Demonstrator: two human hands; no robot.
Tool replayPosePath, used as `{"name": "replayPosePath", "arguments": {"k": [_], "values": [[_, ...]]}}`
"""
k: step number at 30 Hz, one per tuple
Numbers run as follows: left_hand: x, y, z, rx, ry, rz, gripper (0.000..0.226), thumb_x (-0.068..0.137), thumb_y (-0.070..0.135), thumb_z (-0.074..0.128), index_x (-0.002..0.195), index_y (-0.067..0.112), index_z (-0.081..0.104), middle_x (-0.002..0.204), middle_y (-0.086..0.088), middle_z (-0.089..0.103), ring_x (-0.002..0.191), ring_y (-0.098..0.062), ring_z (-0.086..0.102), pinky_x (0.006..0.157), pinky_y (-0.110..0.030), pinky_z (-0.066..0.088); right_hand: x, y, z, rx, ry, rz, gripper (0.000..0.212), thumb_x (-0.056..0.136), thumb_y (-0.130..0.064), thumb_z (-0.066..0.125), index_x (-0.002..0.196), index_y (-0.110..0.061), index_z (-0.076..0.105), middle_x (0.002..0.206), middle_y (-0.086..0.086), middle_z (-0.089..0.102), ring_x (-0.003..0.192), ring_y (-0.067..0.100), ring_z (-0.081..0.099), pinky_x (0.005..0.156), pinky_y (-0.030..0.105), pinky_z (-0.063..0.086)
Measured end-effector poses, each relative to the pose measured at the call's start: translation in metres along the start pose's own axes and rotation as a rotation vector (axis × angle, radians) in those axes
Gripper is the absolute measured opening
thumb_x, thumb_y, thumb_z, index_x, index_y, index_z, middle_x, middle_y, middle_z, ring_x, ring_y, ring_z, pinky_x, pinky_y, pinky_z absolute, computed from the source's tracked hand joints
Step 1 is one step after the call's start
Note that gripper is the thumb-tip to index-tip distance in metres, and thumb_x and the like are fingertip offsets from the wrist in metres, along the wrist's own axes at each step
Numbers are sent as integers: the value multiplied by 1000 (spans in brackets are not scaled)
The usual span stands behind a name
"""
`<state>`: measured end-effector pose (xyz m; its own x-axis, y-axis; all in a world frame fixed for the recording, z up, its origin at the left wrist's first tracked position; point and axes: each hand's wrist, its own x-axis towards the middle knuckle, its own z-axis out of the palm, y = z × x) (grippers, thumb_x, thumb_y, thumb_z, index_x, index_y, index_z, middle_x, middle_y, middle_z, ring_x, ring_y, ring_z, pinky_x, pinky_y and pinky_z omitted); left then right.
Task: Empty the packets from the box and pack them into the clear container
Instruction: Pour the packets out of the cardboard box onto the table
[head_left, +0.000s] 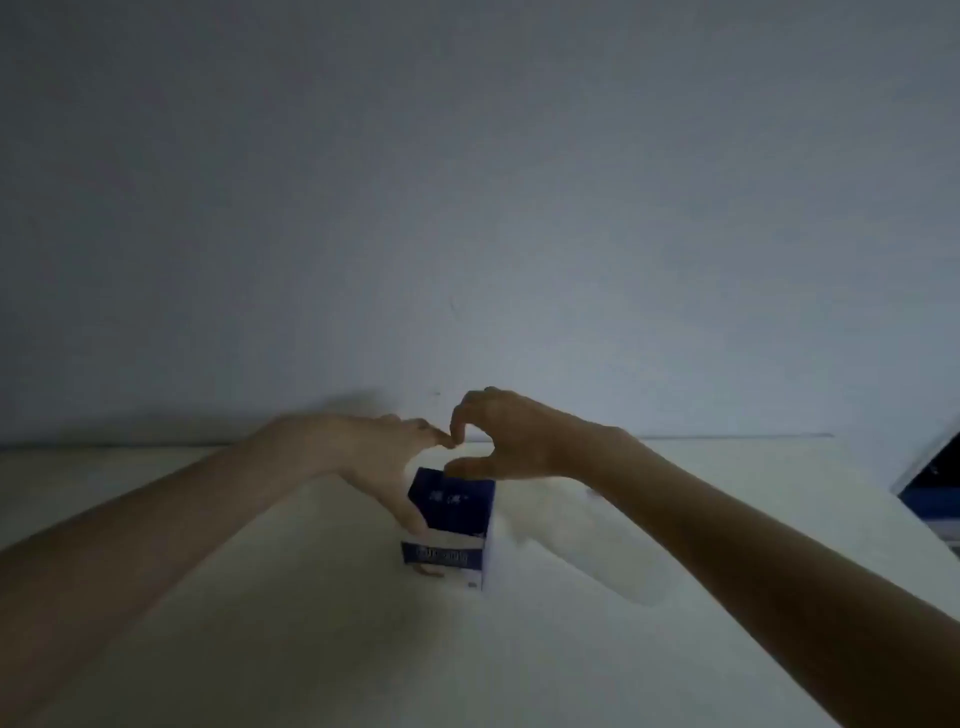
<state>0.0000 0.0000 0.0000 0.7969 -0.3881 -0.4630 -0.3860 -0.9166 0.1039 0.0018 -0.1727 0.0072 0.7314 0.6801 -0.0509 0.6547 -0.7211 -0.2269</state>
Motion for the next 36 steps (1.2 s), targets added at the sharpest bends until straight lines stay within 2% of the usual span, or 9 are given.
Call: {"name": "replayPosePath", "arguments": {"k": [4,9,13,17,22,27,29,32,36], "values": [[13,-3,31,-38,30,-34,80,72,39,77,137,21,35,135,5,44,120,-13,47,92,-24,49,11,-6,33,-39,-196,22,49,79,-44,67,107,-4,61,114,11,59,105,26,56,85,32,46],[9,2,43,-93,169,-36,60,74,33,77,123,26,43,89,27,49,101,-12,62,71,-10,46,6,-15,44,-172,-161,10,44,79,-41,68,106,-7,61,112,8,63,102,24,60,66,21,44],[-7,20,64,-126,226,8,61,74,33,76,126,24,45,117,15,55,96,-10,63,77,-16,50,-26,-28,56,-155,-57,42,39,80,-36,67,106,-7,62,112,8,64,100,22,61,67,22,48],[-26,29,81,-194,281,40,52,73,29,77,117,25,49,114,12,59,89,-6,60,72,-15,47,-51,-32,61,-10,104,122,37,82,-39,63,102,-7,65,105,6,65,94,20,61,77,27,50],[-40,32,107,-693,334,53,82,75,22,76,141,25,29,130,2,47,111,-17,57,90,-28,51,-64,-18,78,448,377,345,36,87,-30,61,107,0,58,101,16,65,89,31,67,77,38,58],[-36,50,116,-818,496,-10,85,79,39,68,146,20,18,127,0,52,111,-16,55,91,-27,47,-65,-17,91,242,678,586,23,90,-30,50,86,-8,49,87,9,61,78,28,60,63,32,47],[-33,54,115,-916,566,-15,72,84,33,66,142,19,26,107,3,59,95,-13,61,76,-23,52,-64,-25,90,388,627,548,26,87,-32,55,93,-7,51,94,11,63,84,29,64,68,35,54],[-38,52,114,-1006,697,-37,47,90,16,57,132,12,35,106,-4,60,81,-15,63,66,-20,56,-71,-47,84,466,450,520,68,77,-46,68,125,-7,39,111,11,54,103,29,59,84,38,55],[-45,51,125,-612,903,-32,29,89,5,56,110,13,38,123,-6,45,78,-14,51,50,-10,45,-82,-59,80,294,269,507,74,81,-32,65,138,-5,26,130,15,44,118,33,50,90,37,51]]}}
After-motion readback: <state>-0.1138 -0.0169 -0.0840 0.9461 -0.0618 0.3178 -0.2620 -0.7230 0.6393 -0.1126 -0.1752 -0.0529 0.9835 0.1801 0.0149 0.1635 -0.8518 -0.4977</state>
